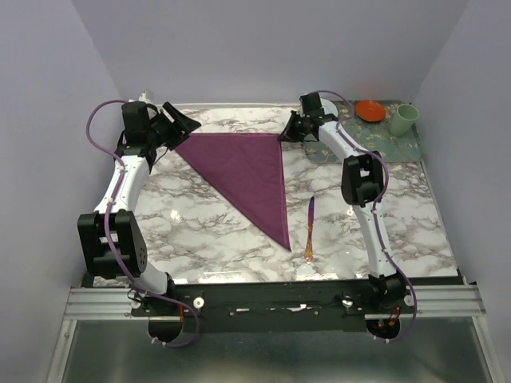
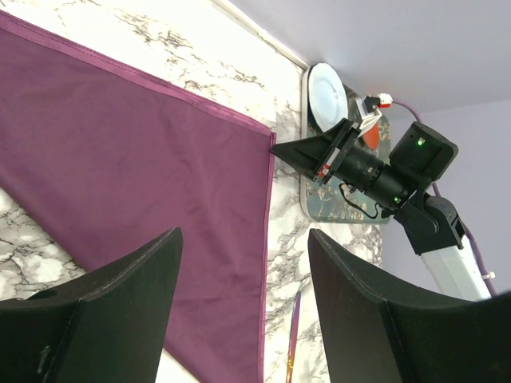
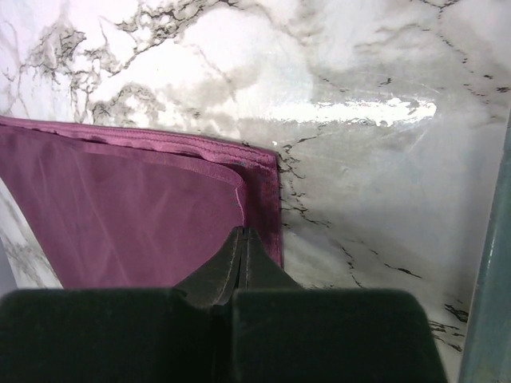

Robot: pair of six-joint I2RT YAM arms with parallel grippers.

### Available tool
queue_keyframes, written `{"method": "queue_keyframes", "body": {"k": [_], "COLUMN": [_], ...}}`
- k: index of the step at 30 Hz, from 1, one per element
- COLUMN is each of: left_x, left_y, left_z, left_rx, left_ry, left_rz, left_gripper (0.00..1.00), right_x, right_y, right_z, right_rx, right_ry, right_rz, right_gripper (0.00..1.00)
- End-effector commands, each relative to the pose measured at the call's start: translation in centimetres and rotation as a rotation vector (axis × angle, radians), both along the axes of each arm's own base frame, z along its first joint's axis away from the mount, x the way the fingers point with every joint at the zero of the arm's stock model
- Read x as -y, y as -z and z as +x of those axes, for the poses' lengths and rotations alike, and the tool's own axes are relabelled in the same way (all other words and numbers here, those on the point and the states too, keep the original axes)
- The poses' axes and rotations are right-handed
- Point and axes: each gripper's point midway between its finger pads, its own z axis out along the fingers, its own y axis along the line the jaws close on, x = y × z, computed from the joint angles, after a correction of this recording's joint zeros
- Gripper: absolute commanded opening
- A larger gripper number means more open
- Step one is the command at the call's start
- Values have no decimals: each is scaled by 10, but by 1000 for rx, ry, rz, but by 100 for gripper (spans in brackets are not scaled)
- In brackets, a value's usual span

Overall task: Fold the napkin, place the utensils inside, and roll it up
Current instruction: Fold the napkin

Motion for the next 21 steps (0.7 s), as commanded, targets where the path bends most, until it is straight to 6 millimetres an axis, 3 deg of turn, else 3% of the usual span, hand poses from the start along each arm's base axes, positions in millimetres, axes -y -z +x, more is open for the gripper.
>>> {"method": "queue_keyframes", "body": {"k": [1,21], "left_x": [4,7], "left_y": [-4,6], "left_z": [-2,-1], "left_rx": [17,-4], "left_ry": [29,37], "left_rz": [-9,-24], "left_gripper": [72,73], "right_x": [-4,0], "right_y": [2,3], "right_z": [9,17], "right_rx": [21,7], "right_ry": [3,21], "right_rz": [12,61], "right_gripper": [3,5]}}
